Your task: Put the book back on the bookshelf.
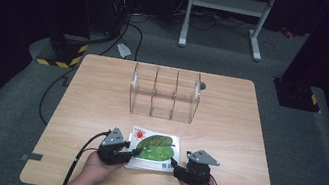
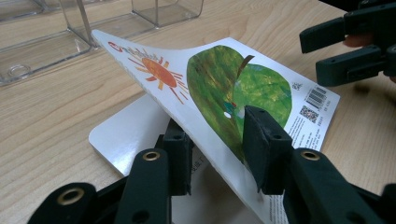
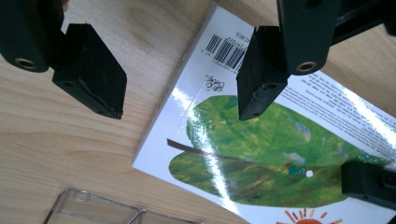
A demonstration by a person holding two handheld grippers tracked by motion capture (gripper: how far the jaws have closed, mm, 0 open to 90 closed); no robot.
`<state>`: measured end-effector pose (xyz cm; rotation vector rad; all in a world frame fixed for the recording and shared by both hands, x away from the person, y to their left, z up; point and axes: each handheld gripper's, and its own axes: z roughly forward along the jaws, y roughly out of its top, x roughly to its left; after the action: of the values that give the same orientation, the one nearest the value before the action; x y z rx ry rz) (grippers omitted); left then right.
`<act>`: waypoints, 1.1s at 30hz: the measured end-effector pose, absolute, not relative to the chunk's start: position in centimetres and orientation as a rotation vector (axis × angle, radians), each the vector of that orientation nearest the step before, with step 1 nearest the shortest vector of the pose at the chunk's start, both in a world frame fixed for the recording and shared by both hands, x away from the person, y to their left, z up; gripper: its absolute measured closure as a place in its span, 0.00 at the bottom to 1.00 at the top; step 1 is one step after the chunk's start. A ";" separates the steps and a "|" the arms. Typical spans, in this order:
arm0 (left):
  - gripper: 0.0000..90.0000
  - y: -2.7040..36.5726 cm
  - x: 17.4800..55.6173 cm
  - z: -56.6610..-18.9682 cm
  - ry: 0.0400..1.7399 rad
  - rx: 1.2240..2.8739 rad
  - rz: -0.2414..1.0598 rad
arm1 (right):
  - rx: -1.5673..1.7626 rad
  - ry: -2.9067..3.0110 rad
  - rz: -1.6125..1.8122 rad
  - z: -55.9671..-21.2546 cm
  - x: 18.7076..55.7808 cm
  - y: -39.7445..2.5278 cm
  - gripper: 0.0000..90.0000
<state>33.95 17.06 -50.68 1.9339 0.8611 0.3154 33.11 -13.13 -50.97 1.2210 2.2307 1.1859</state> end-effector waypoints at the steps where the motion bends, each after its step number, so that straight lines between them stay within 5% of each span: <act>1: 0.71 17.1 33.9 -50.6 0.858 1.937 0.318 | 1.227 2.235 1.200 -51.1 33.1 -13.1 0.37; 33: 0.75 16.8 31.5 -49.6 0.663 1.902 0.484 | 1.425 2.334 1.382 -52.1 36.0 -12.1 0.18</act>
<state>31.52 16.82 -49.56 1.9018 0.6633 0.4841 36.01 -12.12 -52.08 1.4252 2.3343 1.3816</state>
